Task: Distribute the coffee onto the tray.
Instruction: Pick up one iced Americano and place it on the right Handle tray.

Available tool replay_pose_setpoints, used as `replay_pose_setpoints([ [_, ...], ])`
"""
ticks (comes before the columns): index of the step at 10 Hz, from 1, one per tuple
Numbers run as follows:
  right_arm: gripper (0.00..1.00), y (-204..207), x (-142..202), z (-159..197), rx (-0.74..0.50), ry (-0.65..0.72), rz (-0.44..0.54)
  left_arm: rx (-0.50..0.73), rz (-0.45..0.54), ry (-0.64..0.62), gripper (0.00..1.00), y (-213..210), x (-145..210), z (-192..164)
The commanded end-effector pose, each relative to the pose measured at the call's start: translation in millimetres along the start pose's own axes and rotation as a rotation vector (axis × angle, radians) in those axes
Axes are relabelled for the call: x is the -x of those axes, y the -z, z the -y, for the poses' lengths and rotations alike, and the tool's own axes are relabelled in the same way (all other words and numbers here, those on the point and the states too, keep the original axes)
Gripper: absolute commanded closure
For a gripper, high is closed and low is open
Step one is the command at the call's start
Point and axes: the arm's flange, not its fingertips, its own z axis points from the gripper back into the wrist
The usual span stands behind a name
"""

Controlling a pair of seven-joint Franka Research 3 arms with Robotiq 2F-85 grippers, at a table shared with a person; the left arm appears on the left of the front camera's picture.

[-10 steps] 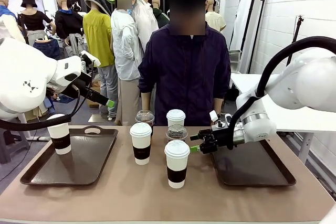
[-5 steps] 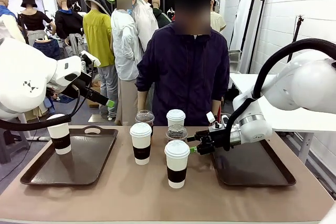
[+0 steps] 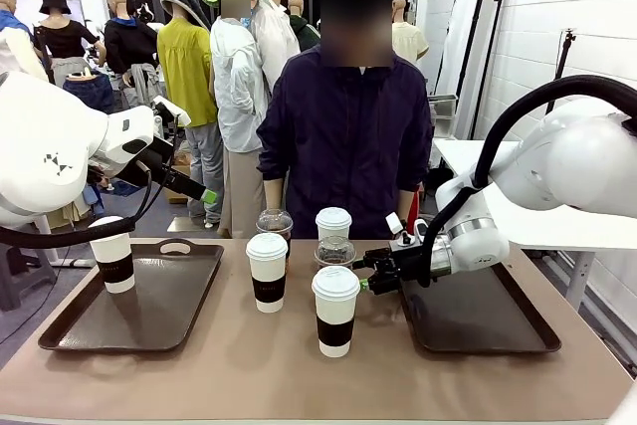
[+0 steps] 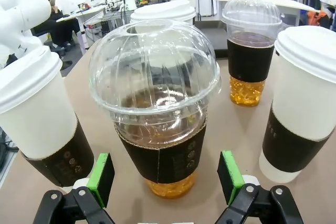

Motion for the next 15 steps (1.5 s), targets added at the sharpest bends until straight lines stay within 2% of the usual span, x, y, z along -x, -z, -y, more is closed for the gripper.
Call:
replay_pose_setpoints([
  [1,0.00,7.7,-0.2,5.4,-0.004,-0.001,0.026,0.001,0.001,-0.002,0.00,-0.5,0.2,-0.7],
  [15,0.00,44.7,3.6,15.3,-0.049,0.057,0.032,0.001,0.001,-0.002,0.00,-0.5,0.2,-0.7],
])
